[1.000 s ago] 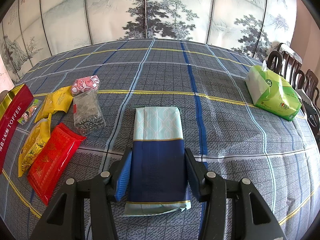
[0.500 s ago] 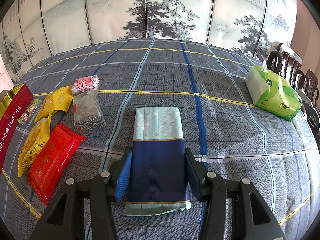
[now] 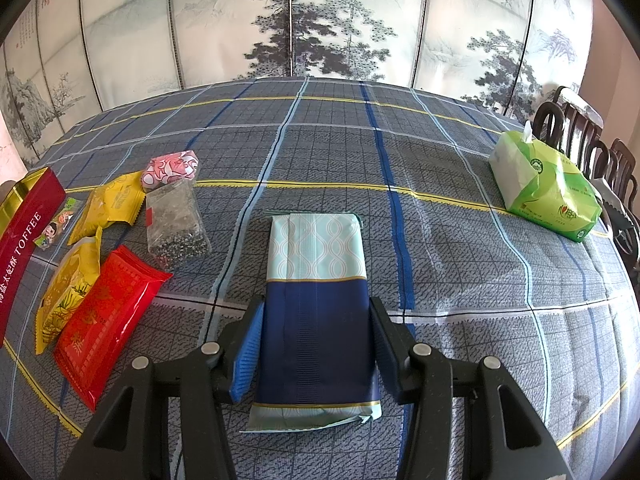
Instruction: Organize snacks
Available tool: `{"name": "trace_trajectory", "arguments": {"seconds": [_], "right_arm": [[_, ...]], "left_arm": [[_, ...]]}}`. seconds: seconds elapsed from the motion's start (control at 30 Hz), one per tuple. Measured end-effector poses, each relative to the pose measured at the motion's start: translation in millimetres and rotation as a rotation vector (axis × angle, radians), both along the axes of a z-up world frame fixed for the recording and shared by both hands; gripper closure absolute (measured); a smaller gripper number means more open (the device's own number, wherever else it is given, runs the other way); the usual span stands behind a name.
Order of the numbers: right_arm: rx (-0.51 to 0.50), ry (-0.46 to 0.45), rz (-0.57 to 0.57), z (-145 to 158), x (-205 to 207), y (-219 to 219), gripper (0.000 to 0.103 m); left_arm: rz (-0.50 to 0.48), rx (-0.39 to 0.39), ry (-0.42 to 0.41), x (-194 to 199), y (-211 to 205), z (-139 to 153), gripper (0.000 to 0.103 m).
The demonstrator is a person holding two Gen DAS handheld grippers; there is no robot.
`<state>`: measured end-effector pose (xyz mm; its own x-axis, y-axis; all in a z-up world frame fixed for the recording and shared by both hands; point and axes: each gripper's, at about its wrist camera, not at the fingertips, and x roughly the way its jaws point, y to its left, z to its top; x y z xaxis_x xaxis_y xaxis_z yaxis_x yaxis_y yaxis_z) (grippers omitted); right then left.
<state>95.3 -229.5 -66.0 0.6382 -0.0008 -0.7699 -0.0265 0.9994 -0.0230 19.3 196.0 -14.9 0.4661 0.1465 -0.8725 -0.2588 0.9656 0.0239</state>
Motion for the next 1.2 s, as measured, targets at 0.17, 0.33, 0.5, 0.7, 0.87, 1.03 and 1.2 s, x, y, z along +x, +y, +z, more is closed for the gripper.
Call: {"name": "trace_trajectory", "arguments": {"seconds": [0.17,0.33,0.5,0.7,0.87,1.03,1.2], "right_arm": [[0.003,0.002,-0.018,2.4,-1.5,-1.5,0.053],[-0.004,0.019,-0.052,4.7,-1.0,-2.2,0.053],[-0.013,0.029,-0.090,8.8,-0.1,-0.2,0.053],[0.015,-0.011,-0.129,36.7,-7.5,0.5,0.053],[0.062,-0.052,-0.058,66.6,-13.0,35.2,0.053],[0.111,-0.028,0.095,77.5,-17.8,101.7,0.053],[0.130,-0.005,0.242,77.2,-25.7,166.3,0.053]], "left_arm": [[-0.001,-0.011,-0.036,-6.3,-1.1,12.4,0.042],[0.000,0.007,-0.067,-11.3,-4.1,22.0,0.037],[0.004,0.003,-0.084,-15.7,-4.4,26.2,0.035],[0.030,0.008,-0.104,-22.4,1.7,29.7,0.030],[0.047,-0.006,-0.108,-26.6,7.0,29.8,0.026],[0.070,0.010,-0.102,-33.4,11.7,30.9,0.025],[0.102,0.047,-0.104,-44.2,19.6,34.6,0.023]]}}
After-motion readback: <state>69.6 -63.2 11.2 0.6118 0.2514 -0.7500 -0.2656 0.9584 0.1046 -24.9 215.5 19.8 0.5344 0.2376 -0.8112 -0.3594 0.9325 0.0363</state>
